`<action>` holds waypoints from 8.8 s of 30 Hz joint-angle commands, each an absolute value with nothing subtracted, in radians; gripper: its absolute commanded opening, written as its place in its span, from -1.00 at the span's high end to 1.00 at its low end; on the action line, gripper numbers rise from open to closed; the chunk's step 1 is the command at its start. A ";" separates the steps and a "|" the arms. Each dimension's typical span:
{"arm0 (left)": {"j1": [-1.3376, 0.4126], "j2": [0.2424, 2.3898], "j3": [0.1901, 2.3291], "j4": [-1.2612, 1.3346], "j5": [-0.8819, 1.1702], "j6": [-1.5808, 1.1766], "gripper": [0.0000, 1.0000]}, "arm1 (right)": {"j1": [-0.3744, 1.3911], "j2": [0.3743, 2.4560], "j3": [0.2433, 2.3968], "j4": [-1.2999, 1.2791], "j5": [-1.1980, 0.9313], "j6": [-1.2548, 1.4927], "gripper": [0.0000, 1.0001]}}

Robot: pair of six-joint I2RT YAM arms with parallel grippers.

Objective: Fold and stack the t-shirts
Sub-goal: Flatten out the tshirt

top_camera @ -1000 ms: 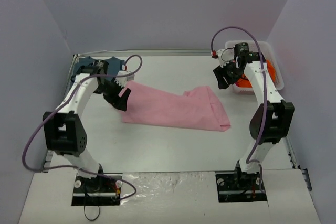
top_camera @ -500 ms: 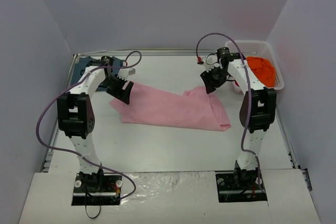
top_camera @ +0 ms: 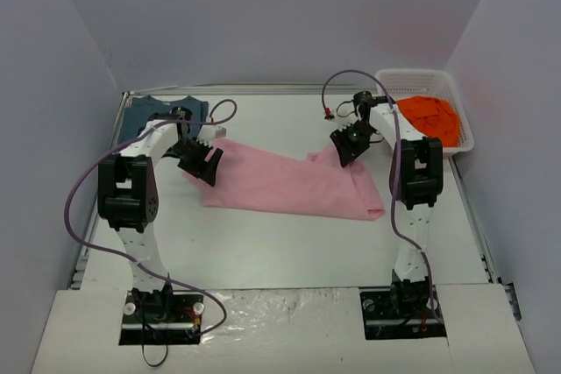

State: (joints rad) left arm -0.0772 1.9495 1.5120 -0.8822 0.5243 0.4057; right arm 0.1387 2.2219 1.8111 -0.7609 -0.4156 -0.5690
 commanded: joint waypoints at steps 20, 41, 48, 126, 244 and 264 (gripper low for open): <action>-0.061 1.865 1.502 -0.874 0.521 0.393 -0.33 | 0.158 1.929 1.887 -0.851 -0.394 -0.548 1.00; -0.015 2.200 1.939 -1.091 0.965 0.269 -0.33 | 0.158 1.680 1.473 -0.804 -0.488 -0.609 1.00; -0.018 2.376 2.155 -1.126 1.172 0.158 -0.26 | 0.160 1.723 1.457 -0.773 -0.495 -0.591 1.00; 0.153 1.230 1.368 -1.658 0.956 1.048 0.00 | 0.091 1.158 1.350 -0.761 -0.347 -0.526 1.00; -0.316 1.503 1.565 -0.888 -0.190 0.505 0.95 | 0.005 1.597 1.625 -0.584 -0.343 -0.454 1.00; -0.307 1.348 1.523 -1.048 0.274 0.508 0.95 | 0.005 1.380 1.469 -0.738 -0.476 -0.537 1.00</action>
